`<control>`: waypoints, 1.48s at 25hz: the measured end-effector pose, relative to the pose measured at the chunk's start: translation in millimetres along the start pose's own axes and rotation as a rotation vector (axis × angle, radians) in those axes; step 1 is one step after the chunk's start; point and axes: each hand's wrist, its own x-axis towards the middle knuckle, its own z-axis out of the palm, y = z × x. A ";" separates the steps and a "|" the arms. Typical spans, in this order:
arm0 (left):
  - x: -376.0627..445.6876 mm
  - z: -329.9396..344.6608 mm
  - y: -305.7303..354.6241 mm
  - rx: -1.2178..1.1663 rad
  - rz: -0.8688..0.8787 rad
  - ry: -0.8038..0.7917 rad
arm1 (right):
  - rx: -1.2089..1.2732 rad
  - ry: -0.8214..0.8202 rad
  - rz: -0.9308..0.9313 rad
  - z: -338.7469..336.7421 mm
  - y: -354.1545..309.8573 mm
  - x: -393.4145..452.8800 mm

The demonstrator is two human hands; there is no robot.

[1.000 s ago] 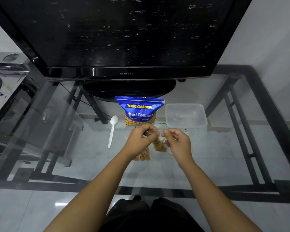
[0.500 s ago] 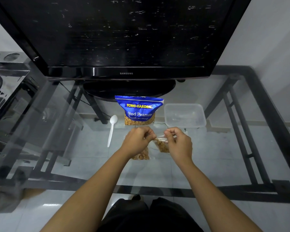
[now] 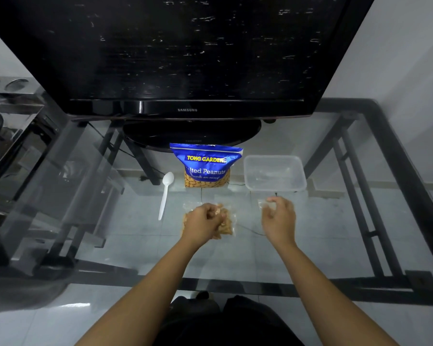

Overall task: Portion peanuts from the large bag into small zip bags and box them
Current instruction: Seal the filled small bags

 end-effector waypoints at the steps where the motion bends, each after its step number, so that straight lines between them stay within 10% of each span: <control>1: 3.4 1.7 -3.6 0.129 0.006 0.052 | -0.083 0.030 0.020 -2.4 11.0 1.6; 9: 11.9 21.7 -12.2 0.537 0.099 0.152 | -0.059 -0.103 0.017 -4.5 38.5 1.1; 25: 5.6 -10.1 27.2 -0.279 0.202 -0.110 | 0.693 -0.342 0.075 -0.6 -31.9 -32.9; 37: 4.9 -11.6 38.2 0.124 0.366 -0.058 | 0.341 -0.128 -0.083 6.9 -41.8 -20.7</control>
